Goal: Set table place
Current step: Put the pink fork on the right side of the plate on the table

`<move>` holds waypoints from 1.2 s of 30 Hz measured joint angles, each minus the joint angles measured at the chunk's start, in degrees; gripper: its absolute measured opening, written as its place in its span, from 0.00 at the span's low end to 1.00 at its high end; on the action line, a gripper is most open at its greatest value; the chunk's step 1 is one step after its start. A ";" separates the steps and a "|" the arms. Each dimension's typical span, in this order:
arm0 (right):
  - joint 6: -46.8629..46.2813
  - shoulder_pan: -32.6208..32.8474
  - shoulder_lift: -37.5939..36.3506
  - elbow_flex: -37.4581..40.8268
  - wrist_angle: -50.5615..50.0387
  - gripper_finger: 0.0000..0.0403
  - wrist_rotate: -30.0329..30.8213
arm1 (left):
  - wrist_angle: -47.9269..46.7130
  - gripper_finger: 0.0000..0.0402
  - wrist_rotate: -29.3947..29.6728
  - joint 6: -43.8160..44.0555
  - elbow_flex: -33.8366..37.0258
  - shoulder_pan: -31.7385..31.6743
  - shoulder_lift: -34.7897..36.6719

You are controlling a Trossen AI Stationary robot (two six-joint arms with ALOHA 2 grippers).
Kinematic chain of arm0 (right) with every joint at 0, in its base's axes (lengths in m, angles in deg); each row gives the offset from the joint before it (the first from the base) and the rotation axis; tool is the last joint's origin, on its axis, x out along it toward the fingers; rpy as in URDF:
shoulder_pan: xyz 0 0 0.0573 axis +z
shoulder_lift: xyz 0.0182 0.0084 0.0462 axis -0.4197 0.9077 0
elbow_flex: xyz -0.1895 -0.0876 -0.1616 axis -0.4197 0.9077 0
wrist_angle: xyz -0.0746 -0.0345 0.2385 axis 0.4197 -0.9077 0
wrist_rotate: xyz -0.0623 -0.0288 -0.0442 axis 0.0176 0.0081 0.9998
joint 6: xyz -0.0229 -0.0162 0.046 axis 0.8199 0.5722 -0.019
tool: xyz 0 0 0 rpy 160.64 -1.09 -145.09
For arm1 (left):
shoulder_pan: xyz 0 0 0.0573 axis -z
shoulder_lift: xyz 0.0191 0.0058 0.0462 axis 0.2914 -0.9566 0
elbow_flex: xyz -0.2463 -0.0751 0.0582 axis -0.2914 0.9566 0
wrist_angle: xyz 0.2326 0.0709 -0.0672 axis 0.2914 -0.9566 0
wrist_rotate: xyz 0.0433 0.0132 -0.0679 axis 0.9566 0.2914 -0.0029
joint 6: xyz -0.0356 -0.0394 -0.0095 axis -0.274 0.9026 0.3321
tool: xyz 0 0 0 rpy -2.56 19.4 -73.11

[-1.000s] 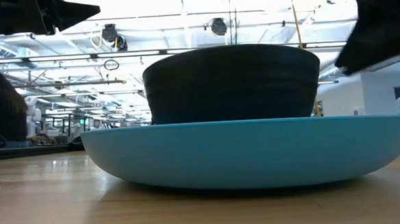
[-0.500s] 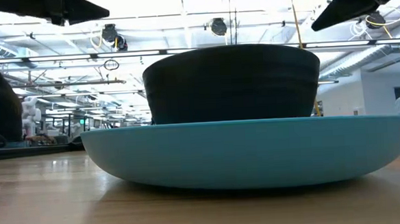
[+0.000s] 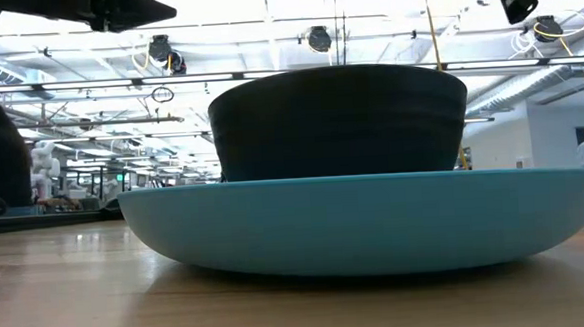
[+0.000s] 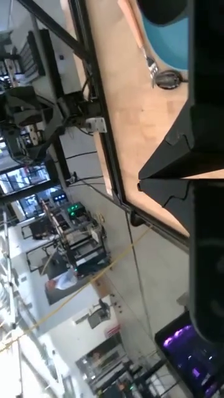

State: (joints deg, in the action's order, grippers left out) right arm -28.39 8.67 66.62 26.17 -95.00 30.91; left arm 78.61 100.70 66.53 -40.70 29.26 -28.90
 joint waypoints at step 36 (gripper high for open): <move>3.25 -15.57 -2.81 16.39 16.80 0.00 -20.34 | -43.27 0.07 -42.23 11.31 -36.66 -29.40 -37.62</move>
State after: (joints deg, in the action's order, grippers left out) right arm -25.14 -6.90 63.81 42.56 -78.20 10.56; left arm 35.34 58.47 77.83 -77.36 -0.14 -66.52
